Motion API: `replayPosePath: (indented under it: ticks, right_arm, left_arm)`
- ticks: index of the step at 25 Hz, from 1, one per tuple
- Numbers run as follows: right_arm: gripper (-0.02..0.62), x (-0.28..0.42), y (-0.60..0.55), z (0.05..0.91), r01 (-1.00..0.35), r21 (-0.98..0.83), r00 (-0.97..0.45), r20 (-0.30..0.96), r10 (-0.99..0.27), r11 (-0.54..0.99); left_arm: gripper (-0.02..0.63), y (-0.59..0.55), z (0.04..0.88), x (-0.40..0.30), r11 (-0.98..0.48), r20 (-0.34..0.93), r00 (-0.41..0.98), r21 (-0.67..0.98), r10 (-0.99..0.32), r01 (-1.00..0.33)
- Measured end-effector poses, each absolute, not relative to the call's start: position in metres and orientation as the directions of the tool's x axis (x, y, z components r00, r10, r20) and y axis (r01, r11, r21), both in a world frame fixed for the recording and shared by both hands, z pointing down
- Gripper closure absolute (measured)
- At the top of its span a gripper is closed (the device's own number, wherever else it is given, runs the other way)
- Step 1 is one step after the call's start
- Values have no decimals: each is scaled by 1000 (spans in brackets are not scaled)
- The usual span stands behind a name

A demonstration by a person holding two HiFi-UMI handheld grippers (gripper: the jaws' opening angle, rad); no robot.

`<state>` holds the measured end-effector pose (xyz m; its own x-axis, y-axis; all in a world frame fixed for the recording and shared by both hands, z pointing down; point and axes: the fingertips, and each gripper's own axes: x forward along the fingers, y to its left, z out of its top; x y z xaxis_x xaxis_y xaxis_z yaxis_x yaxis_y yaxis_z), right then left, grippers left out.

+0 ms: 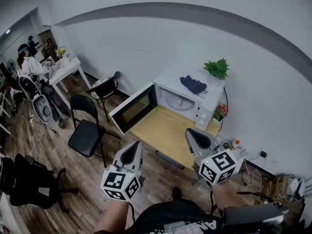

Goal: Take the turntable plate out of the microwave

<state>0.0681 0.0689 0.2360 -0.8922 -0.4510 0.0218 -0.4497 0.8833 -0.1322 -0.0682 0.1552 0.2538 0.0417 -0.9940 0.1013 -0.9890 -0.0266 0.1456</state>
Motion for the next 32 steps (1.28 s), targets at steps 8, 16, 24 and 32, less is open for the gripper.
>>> replayPosePath:
  ticks: [8, 16, 24, 32]
  right_arm:
    - [591, 72, 3, 242, -433, -147, -901, 27, -434, 890]
    - [591, 80, -42, 255, -424, -161, -905, 39, -423, 891]
    - [591, 75, -68, 269, -485, -153, -874, 51, -484, 861]
    - [591, 39, -100, 274, -581, -158, -812, 52, -581, 798]
  left_arm:
    - [607, 89, 255, -64, -10, 123, 26, 129, -992, -992]
    - [606, 37, 263, -52, -32, 150, 53, 135, -987, -990]
    - [607, 1, 273, -73, -60, 147, 89, 191, -985, -980]
    - [607, -55, 283, -111, -208, 128, 239, 219, -962, -953]
